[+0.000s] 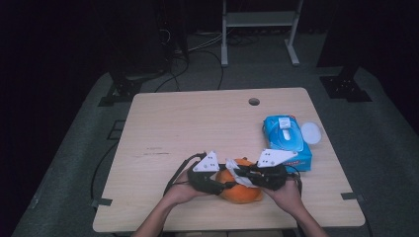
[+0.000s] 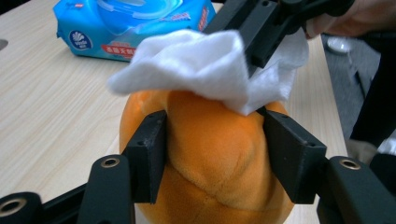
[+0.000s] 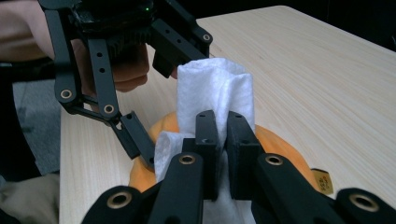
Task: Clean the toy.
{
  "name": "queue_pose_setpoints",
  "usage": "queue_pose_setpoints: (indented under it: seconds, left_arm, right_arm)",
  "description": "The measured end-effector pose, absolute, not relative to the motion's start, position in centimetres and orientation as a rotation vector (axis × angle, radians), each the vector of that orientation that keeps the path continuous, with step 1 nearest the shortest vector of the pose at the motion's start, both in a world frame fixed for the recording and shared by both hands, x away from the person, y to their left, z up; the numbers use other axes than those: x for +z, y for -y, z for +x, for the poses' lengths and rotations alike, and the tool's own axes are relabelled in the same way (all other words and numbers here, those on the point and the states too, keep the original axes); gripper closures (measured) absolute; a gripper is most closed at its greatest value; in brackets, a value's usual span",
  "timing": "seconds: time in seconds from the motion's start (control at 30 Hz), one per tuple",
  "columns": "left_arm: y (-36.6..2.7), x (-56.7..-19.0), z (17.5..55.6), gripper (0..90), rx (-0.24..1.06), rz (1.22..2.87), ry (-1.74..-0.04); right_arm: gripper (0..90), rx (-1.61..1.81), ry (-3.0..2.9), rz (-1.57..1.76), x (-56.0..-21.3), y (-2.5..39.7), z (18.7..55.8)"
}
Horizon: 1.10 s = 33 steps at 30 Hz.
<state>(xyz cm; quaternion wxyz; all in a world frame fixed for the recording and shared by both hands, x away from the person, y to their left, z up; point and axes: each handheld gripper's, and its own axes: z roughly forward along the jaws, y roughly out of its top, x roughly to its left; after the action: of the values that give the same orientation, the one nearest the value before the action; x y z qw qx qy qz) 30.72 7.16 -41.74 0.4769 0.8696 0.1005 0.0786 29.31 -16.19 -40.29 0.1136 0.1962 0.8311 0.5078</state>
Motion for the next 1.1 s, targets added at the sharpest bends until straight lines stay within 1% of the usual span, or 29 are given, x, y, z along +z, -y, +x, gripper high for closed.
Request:
queue_pose_setpoints:
  seconds: [0.1,0.3,0.43,0.57,0.8,0.87,0.9,0.97,1.03,1.1]
  left_arm:
    - [-7.4,-41.9,30.9,42.0,0.188,2.118,-0.254]
    - [-8.1,-42.4,31.8,39.0,0.139,2.072,-0.345]
    - [-8.2,-42.5,32.2,38.1,0.129,2.061,-0.396]
    - [-8.6,-42.7,32.3,39.0,0.126,2.062,-0.393]
    - [-9.0,-42.8,32.6,38.7,0.113,2.062,-0.401]
    - [-8.9,-42.6,32.6,33.0,0.112,2.064,-0.415]
    - [-8.8,-42.4,32.7,26.4,0.109,2.066,-0.434]
    - [-8.9,-42.2,32.8,19.5,0.098,2.055,-0.462]
    - [-8.9,-42.3,33.0,19.5,0.068,2.05,-0.477]
    - [-8.8,-42.7,32.8,27.3,0.056,2.054,-0.457]
  right_arm:
    - [83.9,1.479,-2.441,0.574,-40.3,16.3,29.4]
    - [83.9,1.425,-2.423,0.655,-41.0,17.8,29.9]
    - [83.8,1.479,-2.437,0.602,-40.8,17.1,29.1]
    - [83.9,1.444,-2.457,0.573,-40.8,16.5,29.2]
    - [83.9,1.415,-2.432,0.703,-41.2,18.7,30.4]
    - [83.9,1.421,-2.438,0.711,-41.4,18.9,30.4]
    - [83.9,1.415,-2.443,0.707,-41.5,18.8,30.2]
    - [83.9,1.409,-2.449,0.69,-41.5,18.5,30.0]
    - [83.9,1.424,-2.462,0.681,-41.6,18.3,29.8]
    - [83.9,1.409,-2.466,0.662,-41.5,18.0,29.6]
